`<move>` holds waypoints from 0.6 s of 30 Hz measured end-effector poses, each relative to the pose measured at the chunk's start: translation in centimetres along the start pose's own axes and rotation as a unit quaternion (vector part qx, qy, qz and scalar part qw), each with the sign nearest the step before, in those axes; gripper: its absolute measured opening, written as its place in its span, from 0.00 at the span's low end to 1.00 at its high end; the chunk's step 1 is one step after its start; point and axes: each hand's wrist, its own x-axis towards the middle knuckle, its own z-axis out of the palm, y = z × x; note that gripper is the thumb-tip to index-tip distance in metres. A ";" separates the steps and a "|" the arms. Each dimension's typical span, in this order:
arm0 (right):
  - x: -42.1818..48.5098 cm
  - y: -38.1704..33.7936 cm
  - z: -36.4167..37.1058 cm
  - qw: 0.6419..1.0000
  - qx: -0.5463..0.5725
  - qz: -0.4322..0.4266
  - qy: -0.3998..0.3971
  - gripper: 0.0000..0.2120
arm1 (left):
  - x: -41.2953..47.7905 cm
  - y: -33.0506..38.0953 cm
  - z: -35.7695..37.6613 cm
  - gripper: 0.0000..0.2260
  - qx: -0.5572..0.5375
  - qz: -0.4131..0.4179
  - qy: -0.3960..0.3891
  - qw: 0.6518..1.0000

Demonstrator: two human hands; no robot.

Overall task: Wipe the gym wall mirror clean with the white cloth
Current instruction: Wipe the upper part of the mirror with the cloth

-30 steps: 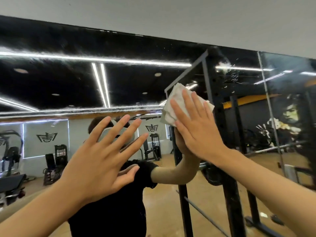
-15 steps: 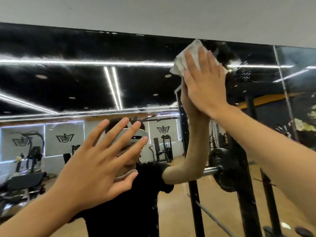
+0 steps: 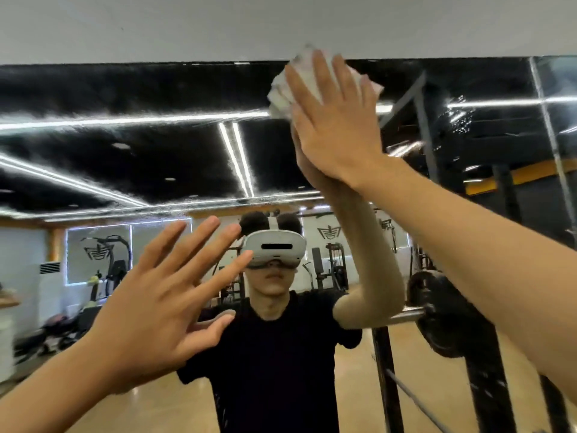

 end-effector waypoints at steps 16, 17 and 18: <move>-10.7 12.5 -0.3 0.997 0.015 0.068 -0.039 0.29 | 2.0 2.4 -1.3 0.30 -0.063 -0.040 0.008 0.997; -10.7 12.4 -0.2 0.997 0.012 0.067 -0.034 0.29 | 2.9 3.4 -1.5 0.30 -0.064 -0.029 0.012 0.997; -10.7 12.4 -0.2 0.997 0.012 0.067 -0.033 0.29 | 3.9 4.4 -1.7 0.30 -0.062 -0.009 0.015 0.998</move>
